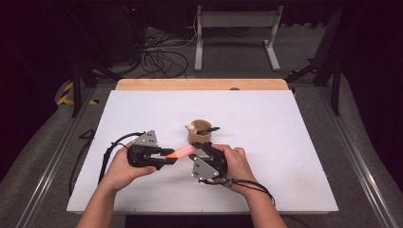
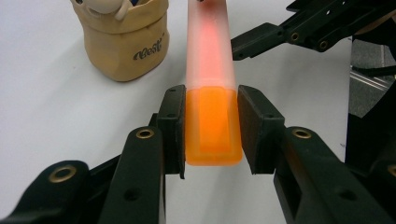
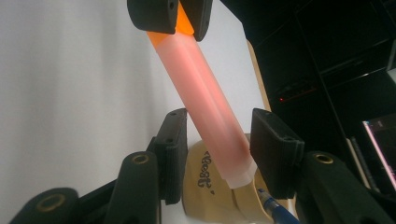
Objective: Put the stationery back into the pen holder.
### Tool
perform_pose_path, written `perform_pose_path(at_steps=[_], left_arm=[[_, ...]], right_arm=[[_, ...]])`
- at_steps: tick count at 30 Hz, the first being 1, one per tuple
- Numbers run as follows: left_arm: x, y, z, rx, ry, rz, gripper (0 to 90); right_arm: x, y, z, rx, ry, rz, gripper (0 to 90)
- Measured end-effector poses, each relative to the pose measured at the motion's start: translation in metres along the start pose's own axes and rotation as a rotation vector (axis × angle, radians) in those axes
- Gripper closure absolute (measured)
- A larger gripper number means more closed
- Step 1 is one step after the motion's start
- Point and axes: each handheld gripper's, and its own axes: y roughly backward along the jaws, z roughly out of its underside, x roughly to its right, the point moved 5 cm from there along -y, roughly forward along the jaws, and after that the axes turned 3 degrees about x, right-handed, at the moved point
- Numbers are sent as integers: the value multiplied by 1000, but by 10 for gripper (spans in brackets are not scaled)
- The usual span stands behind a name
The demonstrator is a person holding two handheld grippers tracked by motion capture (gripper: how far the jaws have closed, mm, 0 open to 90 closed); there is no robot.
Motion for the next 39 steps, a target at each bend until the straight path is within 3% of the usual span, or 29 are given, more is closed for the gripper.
perform_pose_path(at_steps=[1, 4, 5, 12, 14, 16, 20, 23, 30, 34, 35, 38, 39], left_arm=[[0, 0, 0, 1, -1, 0, 646], [0, -1, -1, 6, 2, 1, 646], [0, -1, -1, 9, 8, 3, 646], [-1, 0, -3, 21, 30, 4, 646], [-2, 1, -4, 28, 39, 6, 646], [-2, 1, -4, 34, 47, 6, 646], [-3, 3, -6, 45, 51, 4, 645], [-2, 4, -8, 59, 61, 2, 645], [-2, 5, -10, 78, 67, 4, 643], [-2, 6, -12, 96, 67, 3, 640], [-2, 7, -12, 102, 68, 5, 640], [-2, 8, -13, 136, 42, 4, 637], [-2, 9, -14, 144, 33, 4, 636]], right_arm=[[-1, -2, -1, 5, -18, 31, 586], [-3, -1, 0, -30, 51, -4, 607], [-3, -3, -1, -22, 36, 26, 614], [-6, -5, -1, -50, 87, 39, 659], [-7, -5, -1, -66, 124, 13, 674], [-8, -6, -2, -62, 115, 40, 687], [-10, -6, -2, -82, 147, 12, 710], [-11, -7, -3, -77, 132, 28, 725], [-12, -6, -3, -85, 127, 0, 744], [-11, -5, -3, -83, 97, -3, 751], [-11, -6, -3, -76, 62, 9, 752], [-9, -5, -2, -64, 34, -8, 754], [-9, -5, -2, -50, 3, 1, 755]])
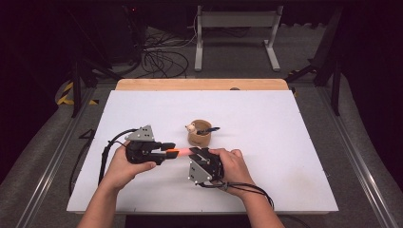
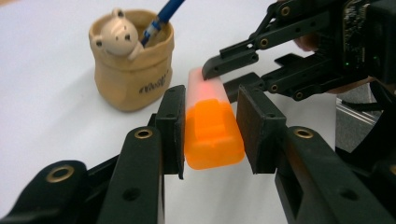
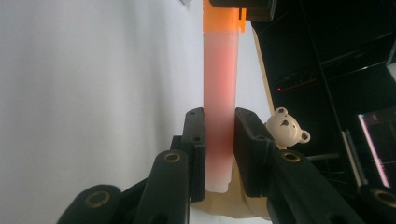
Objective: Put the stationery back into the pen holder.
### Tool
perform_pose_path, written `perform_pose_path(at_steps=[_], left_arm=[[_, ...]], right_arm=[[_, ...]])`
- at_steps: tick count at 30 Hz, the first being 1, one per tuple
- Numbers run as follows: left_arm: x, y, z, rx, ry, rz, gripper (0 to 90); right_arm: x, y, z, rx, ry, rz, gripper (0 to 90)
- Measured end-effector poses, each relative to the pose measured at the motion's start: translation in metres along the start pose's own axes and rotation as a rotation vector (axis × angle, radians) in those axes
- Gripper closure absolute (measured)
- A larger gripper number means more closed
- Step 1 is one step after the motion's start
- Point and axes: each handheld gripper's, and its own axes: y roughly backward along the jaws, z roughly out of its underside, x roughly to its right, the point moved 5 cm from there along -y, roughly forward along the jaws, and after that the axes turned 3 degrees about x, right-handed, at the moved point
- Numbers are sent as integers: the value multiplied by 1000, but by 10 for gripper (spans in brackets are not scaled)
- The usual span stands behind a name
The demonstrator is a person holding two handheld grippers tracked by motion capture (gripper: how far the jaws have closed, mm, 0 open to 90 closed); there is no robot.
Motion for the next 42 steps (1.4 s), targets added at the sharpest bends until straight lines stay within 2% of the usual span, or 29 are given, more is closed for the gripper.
perform_pose_path(at_steps=[1, 2, 3, 6, 7, 11, 12, 13, 14, 15, 17, 19, 26, 27, 30, 34, 42], left_arm=[[0, 1, -1, 12, -9, -1, 634], [0, 1, -1, 27, -23, -7, 632], [0, 2, -2, 42, -38, -12, 630], [1, 5, -4, 70, -66, -15, 610], [2, 6, -4, 77, -75, -14, 595], [3, 8, -4, 109, -103, -11, 564], [3, 8, -4, 116, -115, -8, 557], [4, 8, -4, 129, -119, -6, 545], [4, 9, -4, 139, -126, -6, 539], [4, 9, -4, 150, -129, 0, 539], [6, 9, -5, 169, -138, 9, 537], [7, 9, -6, 184, -146, 14, 537], [10, 10, -8, 235, -149, 40, 571], [9, 11, -9, 241, -165, 39, 582], [11, 11, -10, 260, -152, 51, 606], [12, 10, -10, 269, -152, 61, 634], [14, 6, -10, 269, -145, 74, 664]], right_arm=[[1, 1, 1, 2, -1, -28, 756], [1, 1, 1, 24, -48, -10, 760], [2, 2, 2, 28, -44, -43, 761], [5, 3, 4, 63, -118, -48, 761], [5, 3, 3, 79, -167, -38, 761], [9, 5, 6, 128, -260, -66, 761], [9, 5, 6, 149, -295, -79, 761], [11, 6, 7, 204, -377, -110, 761], [12, 7, 7, 233, -415, -124, 761], [12, 7, 7, 233, -415, -124, 761], [12, 7, 7, 285, -486, -162, 761], [12, 8, 7, 320, -532, -186, 760], [12, 8, 5, 399, -633, -249, 760], [12, 8, 5, 408, -648, -258, 760], [11, 7, 5, 429, -681, -280, 760], [10, 6, 5, 439, -701, -301, 760], [8, 3, 5, 434, -710, -312, 760]])
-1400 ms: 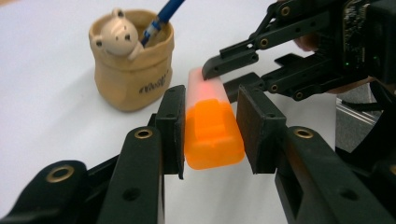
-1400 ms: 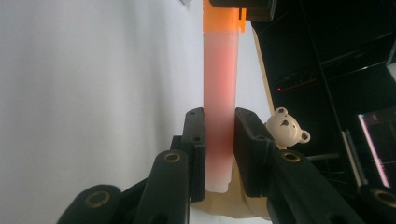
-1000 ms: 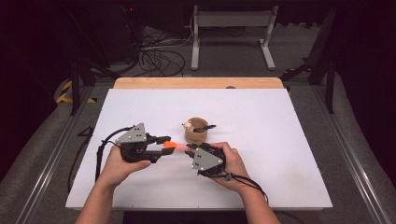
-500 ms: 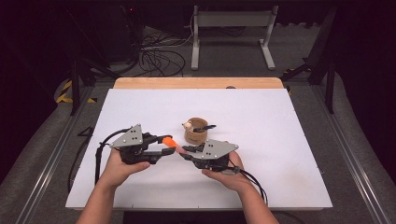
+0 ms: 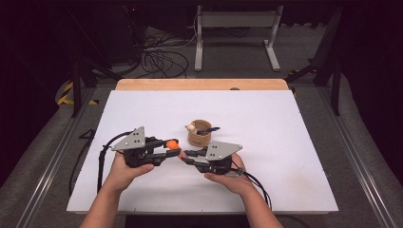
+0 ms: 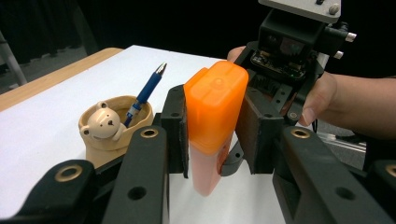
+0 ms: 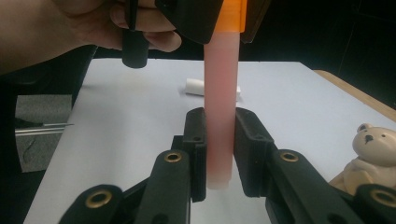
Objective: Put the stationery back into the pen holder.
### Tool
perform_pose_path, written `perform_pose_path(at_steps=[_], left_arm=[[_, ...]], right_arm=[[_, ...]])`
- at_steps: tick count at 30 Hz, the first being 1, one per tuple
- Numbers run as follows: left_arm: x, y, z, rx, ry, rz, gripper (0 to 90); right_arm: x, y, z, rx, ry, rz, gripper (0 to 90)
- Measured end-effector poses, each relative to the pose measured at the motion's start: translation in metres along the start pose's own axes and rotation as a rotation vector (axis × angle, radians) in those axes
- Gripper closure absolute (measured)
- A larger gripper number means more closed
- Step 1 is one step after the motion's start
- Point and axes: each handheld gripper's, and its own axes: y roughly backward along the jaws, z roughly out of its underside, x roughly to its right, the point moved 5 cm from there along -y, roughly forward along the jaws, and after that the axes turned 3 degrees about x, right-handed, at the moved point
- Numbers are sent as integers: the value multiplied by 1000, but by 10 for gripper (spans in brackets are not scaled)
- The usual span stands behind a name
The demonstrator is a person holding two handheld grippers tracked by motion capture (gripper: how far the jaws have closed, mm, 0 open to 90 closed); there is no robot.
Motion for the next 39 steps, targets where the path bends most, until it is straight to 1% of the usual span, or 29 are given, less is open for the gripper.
perform_pose_path(at_steps=[2, 5, 7, 10, 11, 15, 17, 19, 21, 25, 26, 29, 33, 34, 38, 39], left_arm=[[0, -1, 0, 0, -7, -2, 666], [-1, -2, 0, -4, -3, -2, 668], [-1, -3, 0, -2, 13, -4, 668], [-2, -4, 0, -9, 8, -3, 669], [-2, -4, 0, -11, 14, -5, 670], [-3, -6, -2, -12, 12, -8, 670], [-5, -7, -3, -18, 12, -14, 670], [-6, -7, -3, -17, 22, -18, 670], [-8, -7, -4, -20, 17, -22, 670], [-11, -8, -7, -16, 21, -29, 670], [-12, -8, -8, -15, 14, -28, 670], [-13, -10, -10, -15, 26, -30, 670], [-16, -13, -12, -9, 17, -38, 670], [-16, -14, -13, -8, 25, -39, 670], [-19, -17, -15, 0, 33, -45, 669], [-20, -18, -15, 0, 28, -48, 670]], right_arm=[[0, 0, 1, -2, -5, -3, 760], [0, 0, 1, -7, -11, -4, 760], [1, 0, 1, -10, -16, -1, 759], [2, 0, 2, -12, -25, -2, 757], [2, 0, 2, -13, -28, -1, 756], [4, 1, 2, -9, -44, 10, 743], [5, 2, 1, -2, -51, 16, 720], [6, 3, -1, 9, -56, 21, 693], [7, 5, -2, 18, -55, 27, 676], [10, 10, -4, 36, -68, 45, 630], [11, 11, -5, 42, -74, 47, 620], [14, 17, -8, 57, -85, 63, 596], [19, 25, -10, 72, -105, 84, 566], [20, 27, -11, 76, -110, 92, 560], [25, 35, -12, 91, -127, 114, 514], [26, 37, -13, 94, -131, 119, 505]])
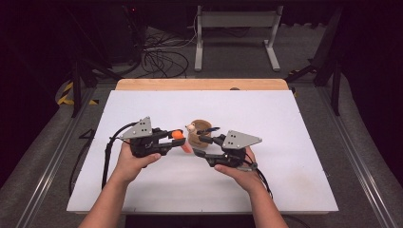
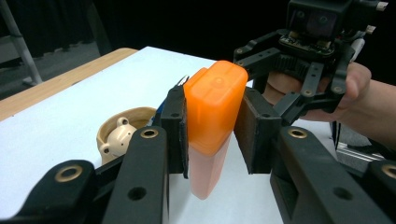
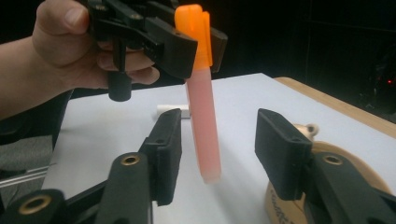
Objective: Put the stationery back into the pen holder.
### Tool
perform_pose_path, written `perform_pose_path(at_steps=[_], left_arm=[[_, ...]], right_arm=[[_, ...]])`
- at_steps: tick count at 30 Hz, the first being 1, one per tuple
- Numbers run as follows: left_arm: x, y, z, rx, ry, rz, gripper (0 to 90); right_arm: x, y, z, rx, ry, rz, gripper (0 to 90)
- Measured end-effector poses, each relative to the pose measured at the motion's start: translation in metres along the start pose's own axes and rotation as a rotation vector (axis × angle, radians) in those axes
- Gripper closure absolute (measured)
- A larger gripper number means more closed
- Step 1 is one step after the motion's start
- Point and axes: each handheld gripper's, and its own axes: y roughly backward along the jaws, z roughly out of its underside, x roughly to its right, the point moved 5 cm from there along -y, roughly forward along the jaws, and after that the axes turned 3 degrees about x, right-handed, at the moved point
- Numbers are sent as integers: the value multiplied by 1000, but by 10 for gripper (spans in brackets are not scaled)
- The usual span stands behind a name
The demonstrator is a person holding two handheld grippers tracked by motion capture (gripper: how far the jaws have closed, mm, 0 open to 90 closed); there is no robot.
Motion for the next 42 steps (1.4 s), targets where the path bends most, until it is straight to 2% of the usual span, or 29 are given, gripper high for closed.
perform_pose_path(at_steps=[9, 20, 27, 37, 42], left_arm=[[-5, -11, -8, 18, 5, -7, 669], [-16, -27, -13, 43, 12, -58, 669], [-24, -36, -13, 50, 31, -78, 669], [-33, -45, -15, 71, 30, -109, 669], [-35, -51, -14, 72, 37, -106, 669]], right_arm=[[13, 16, -6, 33, -22, 55, 472], [22, 31, -11, 61, -25, 94, 474], [24, 37, -13, 70, -24, 109, 471], [27, 44, -14, 83, -27, 122, 470], [27, 44, -15, 85, -28, 121, 470]])
